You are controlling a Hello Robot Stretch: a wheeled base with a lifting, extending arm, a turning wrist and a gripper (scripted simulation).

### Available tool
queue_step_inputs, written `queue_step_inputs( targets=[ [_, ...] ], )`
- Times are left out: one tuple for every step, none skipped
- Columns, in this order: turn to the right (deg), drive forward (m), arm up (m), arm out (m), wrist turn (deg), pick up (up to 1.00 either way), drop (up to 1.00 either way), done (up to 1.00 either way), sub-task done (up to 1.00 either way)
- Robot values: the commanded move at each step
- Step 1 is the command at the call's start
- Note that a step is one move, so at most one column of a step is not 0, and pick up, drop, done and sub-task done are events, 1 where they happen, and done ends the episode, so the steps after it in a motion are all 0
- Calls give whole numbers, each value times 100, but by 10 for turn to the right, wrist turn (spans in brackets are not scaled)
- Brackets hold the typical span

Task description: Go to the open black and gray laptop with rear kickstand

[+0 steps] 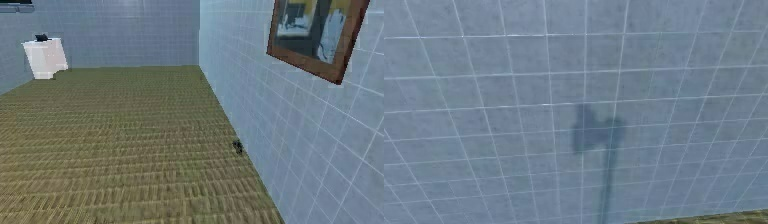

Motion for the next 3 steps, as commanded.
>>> queue_step_inputs(
  targets=[
    [0, 35, 0, 0, 0, 0, 0, 0, 0],
    [-300, 0, 0, 0, 0, 0, 0, 0, 0],
    [0, 100, 0, 0, 0, 0, 0, 0, 0]
  ],
)
